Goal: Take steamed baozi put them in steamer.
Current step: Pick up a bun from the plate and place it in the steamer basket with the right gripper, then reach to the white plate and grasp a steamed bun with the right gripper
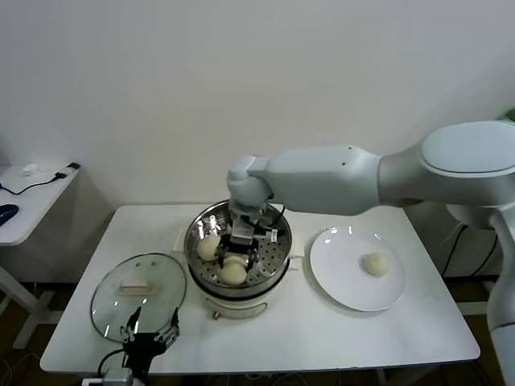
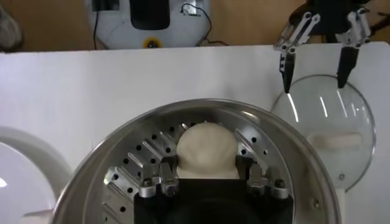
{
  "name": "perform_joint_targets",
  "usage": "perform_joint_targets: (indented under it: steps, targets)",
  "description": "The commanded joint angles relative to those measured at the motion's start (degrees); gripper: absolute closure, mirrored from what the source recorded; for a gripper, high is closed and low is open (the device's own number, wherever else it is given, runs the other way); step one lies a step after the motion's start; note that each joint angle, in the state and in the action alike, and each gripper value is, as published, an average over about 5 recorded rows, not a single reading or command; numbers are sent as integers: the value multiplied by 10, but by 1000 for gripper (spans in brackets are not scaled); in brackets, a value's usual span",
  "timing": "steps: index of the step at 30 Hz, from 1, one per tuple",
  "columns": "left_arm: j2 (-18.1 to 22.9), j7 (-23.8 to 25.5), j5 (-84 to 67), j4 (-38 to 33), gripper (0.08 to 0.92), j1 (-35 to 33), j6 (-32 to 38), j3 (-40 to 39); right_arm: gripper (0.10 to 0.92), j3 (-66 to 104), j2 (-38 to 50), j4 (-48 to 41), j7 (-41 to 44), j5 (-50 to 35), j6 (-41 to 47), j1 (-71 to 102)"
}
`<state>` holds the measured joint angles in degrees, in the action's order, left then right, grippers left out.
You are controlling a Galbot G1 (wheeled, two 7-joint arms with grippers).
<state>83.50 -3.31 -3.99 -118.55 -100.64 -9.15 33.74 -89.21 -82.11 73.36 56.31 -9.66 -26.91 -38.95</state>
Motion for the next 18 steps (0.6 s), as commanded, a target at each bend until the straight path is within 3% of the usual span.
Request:
perform_joint_targets:
  steps: [1, 10, 18]
  targets:
    - [-1, 0, 0, 0, 177, 0, 0, 0, 378, 6, -24, -36, 10, 27, -34, 36]
    - [-1, -1, 0, -1, 177, -1, 1, 0, 216, 2, -5, -20, 46, -72, -27, -21]
    - [0, 0, 1, -6, 177, -3, 1, -2, 203, -39, 102, -50, 89, -184, 32, -132]
